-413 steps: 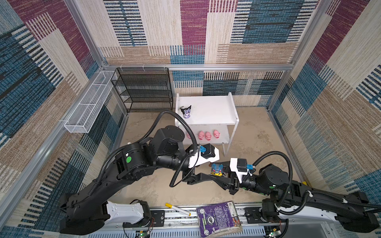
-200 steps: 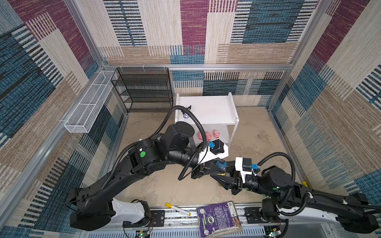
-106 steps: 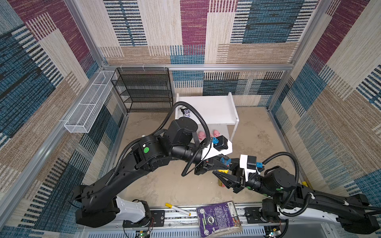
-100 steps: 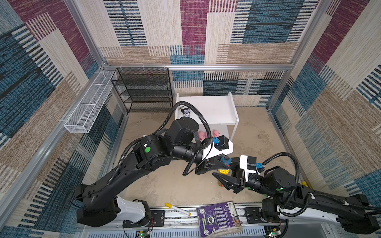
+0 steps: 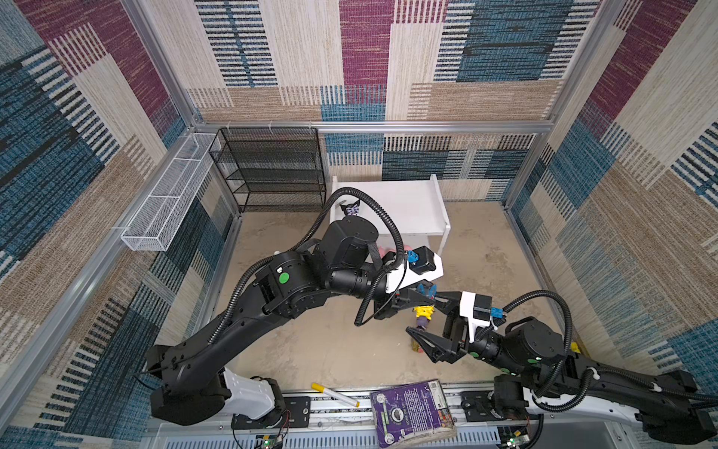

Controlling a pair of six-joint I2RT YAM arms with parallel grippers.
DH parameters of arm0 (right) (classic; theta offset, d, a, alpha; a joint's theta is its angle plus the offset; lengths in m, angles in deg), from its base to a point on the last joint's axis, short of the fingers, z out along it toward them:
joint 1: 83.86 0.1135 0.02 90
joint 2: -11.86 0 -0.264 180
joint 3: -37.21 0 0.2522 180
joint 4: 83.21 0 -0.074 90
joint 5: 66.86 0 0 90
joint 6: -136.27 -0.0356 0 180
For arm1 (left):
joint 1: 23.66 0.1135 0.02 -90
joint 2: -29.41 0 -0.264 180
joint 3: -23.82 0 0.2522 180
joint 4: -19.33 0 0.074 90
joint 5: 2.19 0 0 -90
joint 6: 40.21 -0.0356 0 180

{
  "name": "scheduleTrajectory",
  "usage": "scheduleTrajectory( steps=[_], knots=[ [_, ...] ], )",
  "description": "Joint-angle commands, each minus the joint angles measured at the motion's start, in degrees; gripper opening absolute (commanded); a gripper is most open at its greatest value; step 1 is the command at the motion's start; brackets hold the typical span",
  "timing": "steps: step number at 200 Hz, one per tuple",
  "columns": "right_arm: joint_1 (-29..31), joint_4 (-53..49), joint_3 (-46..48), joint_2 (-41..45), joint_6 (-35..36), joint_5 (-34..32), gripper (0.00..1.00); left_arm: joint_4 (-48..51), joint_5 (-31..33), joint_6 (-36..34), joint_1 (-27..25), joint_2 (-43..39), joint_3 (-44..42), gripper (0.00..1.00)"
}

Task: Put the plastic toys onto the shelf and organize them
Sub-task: 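Carry Pikachu with the left gripper up onto the shelf's top tier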

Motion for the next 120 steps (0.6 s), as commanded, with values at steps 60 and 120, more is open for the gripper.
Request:
scheduleTrajectory(
  steps=[60,120],
  knots=[
    [0.03,-9.9,3.74,8.87,-7.3,-10.06,0.91,-4.18,2.99,-7.61,3.99,7.57,8.19,0.04],
    [0.04,-15.45,4.76,12.26,-10.47,-12.42,0.92,-5.49,0.23,-11.31,9.84,15.13,16.8,0.03]
  ],
)
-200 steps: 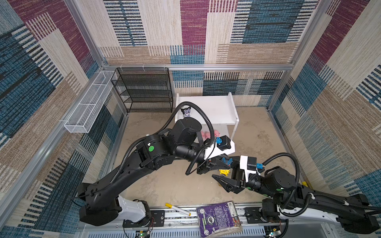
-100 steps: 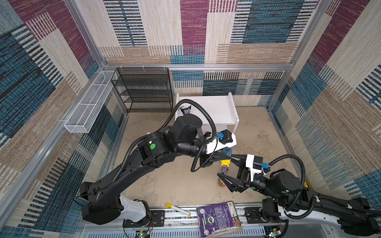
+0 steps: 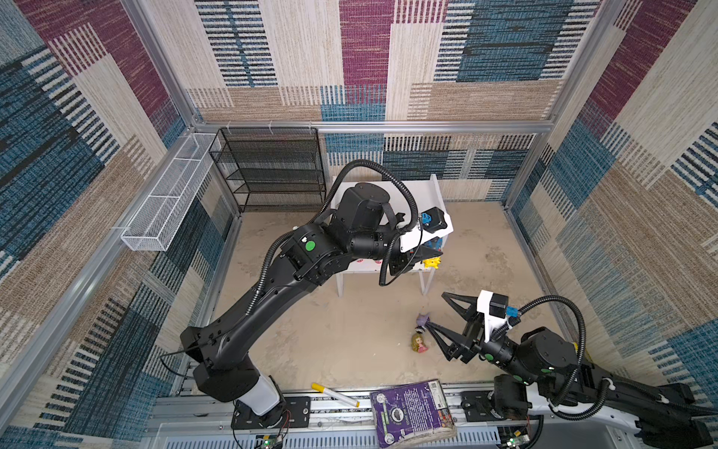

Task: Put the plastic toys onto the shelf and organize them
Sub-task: 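Carry Pikachu with the left gripper up onto the shelf's top tier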

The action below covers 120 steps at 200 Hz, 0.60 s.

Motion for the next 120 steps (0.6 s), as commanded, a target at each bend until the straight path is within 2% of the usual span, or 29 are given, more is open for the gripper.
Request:
scheduleTrajectory(
  steps=[1,78,120],
  knots=[
    [0.04,-2.78,0.13,0.37,-2.27,-1.55,0.92,-2.47,-1.96,-3.73,1.8,2.88,3.59,0.03],
    [-0.01,-5.12,0.57,2.87,-3.78,-2.58,0.92,2.54,-3.59,-8.41,7.83,18.86,22.53,0.01],
    [0.04,-6.63,0.3,4.03,-3.9,-3.16,0.92,1.56,-4.3,-7.91,9.65,21.79,23.59,0.02]
  ],
)
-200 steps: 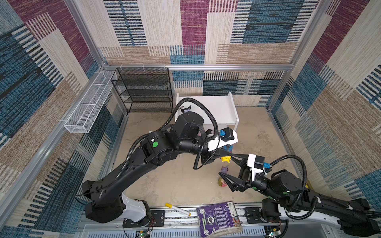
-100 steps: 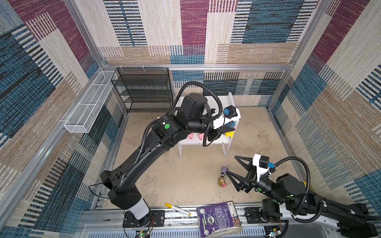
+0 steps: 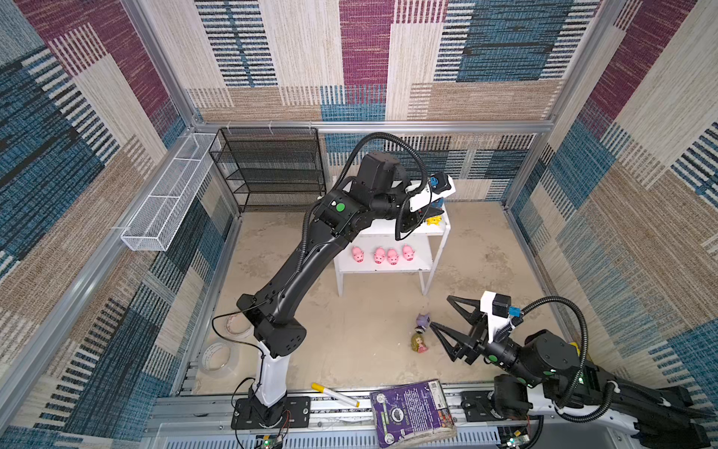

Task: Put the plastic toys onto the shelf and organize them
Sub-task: 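Carry Pikachu with the left gripper up onto the shelf's top tier, then open the left gripper to release Pikachu while the right gripper lowers toward the princess figure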

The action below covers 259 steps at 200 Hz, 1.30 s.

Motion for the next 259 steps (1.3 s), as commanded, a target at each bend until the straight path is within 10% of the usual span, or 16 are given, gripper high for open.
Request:
scheduleTrajectory(
  steps=[1,89,259],
  knots=[
    [0.04,-0.98,-0.2,0.46,-0.56,-1.04,0.92,-0.15,-1.4,-0.73,0.69,0.83,0.58,0.02],
    [0.04,-1.79,0.07,1.54,-0.64,-1.08,0.92,-0.49,-2.41,0.33,1.66,3.37,1.2,0.08],
    [0.04,-1.39,0.42,1.71,-0.44,-1.08,0.92,-0.07,-2.49,0.43,1.72,3.71,2.36,0.54]
  ],
)
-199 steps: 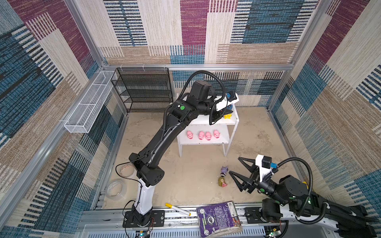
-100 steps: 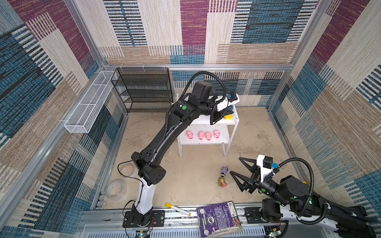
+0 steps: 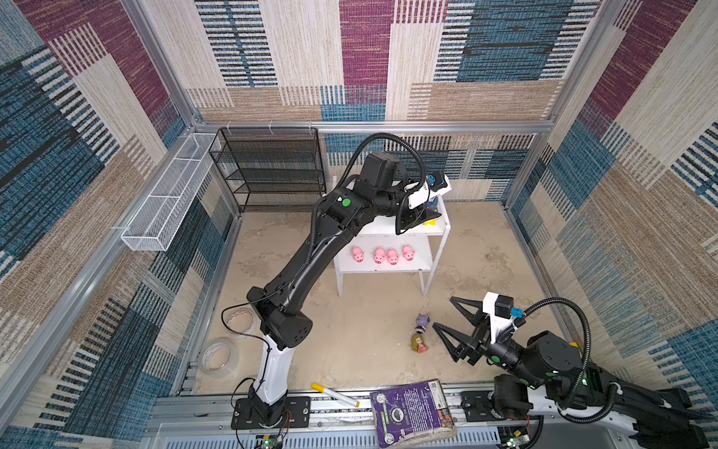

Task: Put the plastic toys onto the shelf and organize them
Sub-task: 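Open the left gripper to release Pikachu while the right gripper lowers toward the princess figure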

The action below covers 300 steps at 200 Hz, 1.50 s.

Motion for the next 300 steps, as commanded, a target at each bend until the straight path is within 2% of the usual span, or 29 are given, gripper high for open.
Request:
scheduleTrajectory(
  steps=[1,86,101,132,152,173,226,249,275,300],
  knots=[
    [0.04,0.93,0.09,-0.02,-0.26,-0.27,0.92,0.02,-0.96,0.36,-0.04,0.02,0.71,0.55],
    [0.04,0.28,-0.64,-2.38,-2.75,-1.85,0.93,1.67,-0.27,0.39,0.01,-3.35,-0.11,0.78],
    [0.04,-0.92,-1.24,-3.49,-3.91,-3.55,0.93,1.65,0.53,0.66,-0.07,-6.05,-2.79,0.98],
    [0.08,-6.99,-3.6,-8.04,-10.72,-10.78,0.99,0.46,3.81,3.42,-0.15,-14.14,-12.18,0.98],
    [0.04,-11.94,-5.17,-11.4,-17.92,-14.45,1.0,-3.07,6.71,6.02,-0.74,-21.73,-22.56,0.98],
    [0.04,-15.1,-5.46,-14.97,-24.74,-14.85,1.0,-7.12,8.68,8.79,-1.19,-30.36,-33.42,0.98],
    [-0.28,-22.21,-4.21,-25.86,-43.93,-11.43,1.0,-12.25,9.75,16.67,-2.65,-49.5,-53.9,0.98],
    [-1.78,-23.2,-2.83,-30.06,-50.17,-8.33,1.0,-13.68,12.61,20.06,-2.69,-55.93,-60.53,0.98],
    [-5.41,-20.86,-0.4,-33.06,-51.79,-3.31,0.99,-12.67,16.01,22.64,-2.65,-61.01,-64.31,0.98],
    [-8.26,-15.87,1.83,-34.95,-48.71,1.12,0.92,-10.86,15.72,24.54,-2.62,-64.04,-66.78,0.98]
  ],
)
